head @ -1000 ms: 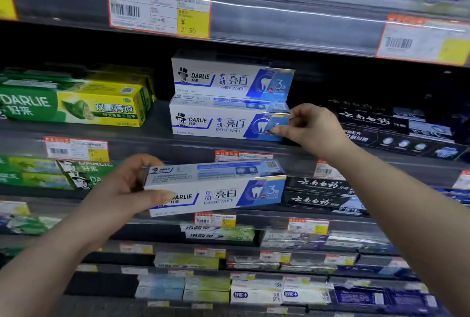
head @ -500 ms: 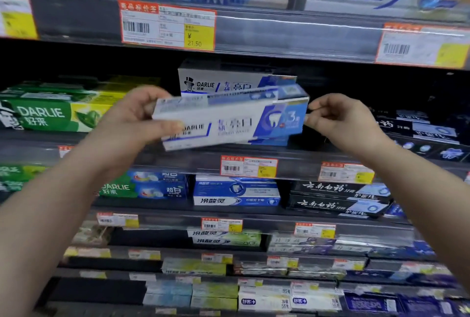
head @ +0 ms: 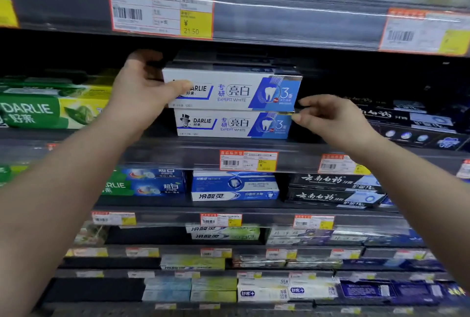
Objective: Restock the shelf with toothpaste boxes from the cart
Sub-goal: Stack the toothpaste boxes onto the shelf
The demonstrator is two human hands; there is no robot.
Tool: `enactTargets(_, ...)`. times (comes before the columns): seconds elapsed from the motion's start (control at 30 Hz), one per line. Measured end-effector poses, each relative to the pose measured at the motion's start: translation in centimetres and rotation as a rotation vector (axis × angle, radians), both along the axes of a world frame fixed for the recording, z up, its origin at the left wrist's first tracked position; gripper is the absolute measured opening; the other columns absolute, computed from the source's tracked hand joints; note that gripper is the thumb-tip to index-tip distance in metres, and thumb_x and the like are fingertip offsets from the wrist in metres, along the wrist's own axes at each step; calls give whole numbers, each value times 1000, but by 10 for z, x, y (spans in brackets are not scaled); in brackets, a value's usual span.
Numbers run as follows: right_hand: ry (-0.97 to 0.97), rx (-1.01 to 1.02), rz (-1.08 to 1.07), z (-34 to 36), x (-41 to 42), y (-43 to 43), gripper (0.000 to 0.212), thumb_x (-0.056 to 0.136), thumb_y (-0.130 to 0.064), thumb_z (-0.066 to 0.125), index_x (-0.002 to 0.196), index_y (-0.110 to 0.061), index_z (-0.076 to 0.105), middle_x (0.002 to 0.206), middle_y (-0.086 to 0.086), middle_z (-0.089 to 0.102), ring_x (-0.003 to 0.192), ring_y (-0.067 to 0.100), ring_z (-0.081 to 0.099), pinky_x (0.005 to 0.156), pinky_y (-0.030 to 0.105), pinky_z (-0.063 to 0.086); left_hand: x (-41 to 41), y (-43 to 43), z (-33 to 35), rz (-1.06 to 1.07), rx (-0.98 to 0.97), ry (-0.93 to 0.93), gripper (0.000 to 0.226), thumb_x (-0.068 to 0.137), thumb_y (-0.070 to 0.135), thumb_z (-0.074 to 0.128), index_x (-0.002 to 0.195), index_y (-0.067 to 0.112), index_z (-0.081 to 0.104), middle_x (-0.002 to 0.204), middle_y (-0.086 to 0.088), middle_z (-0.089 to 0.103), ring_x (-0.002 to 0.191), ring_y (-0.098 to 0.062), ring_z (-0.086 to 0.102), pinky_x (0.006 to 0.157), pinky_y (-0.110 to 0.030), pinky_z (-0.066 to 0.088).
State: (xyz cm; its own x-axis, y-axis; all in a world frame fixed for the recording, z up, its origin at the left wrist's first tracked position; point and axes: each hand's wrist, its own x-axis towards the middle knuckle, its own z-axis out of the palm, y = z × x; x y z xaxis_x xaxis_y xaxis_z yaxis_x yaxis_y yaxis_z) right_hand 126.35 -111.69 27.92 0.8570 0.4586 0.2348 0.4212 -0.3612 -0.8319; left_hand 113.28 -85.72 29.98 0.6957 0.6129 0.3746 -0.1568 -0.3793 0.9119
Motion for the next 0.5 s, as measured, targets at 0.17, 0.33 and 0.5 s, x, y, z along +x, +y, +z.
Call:
enactTargets(0.17,-94,-111,64,1,-11,8,32,88,-29,58,119,-21,62,105,-8,66,86,-4,58,65,-5,37,6,-8,-7,71,35,15,23,75,20,75,81,26,53,82,10,62,75,-6,62,73,-25,55)
enactTargets(0.33,-155,-153,22,-1,-12,12,30,92,-30,52,117,-20,63,76,-25,55,58,-24,49,53,-4,33,-5,-6,-17,56,156,107,20,79,20,71,95,31,64,78,17,62,57,12,57,57,-12,47)
enactTargets(0.5,-184,-159,0,-2,-14,14,31,92,-33,50,117,-21,63,75,-26,55,62,-15,54,54,-3,36,-12,-13,-29,88,149,201,25,85,30,63,107,21,69,89,7,66,82,-7,61,82,-35,53)
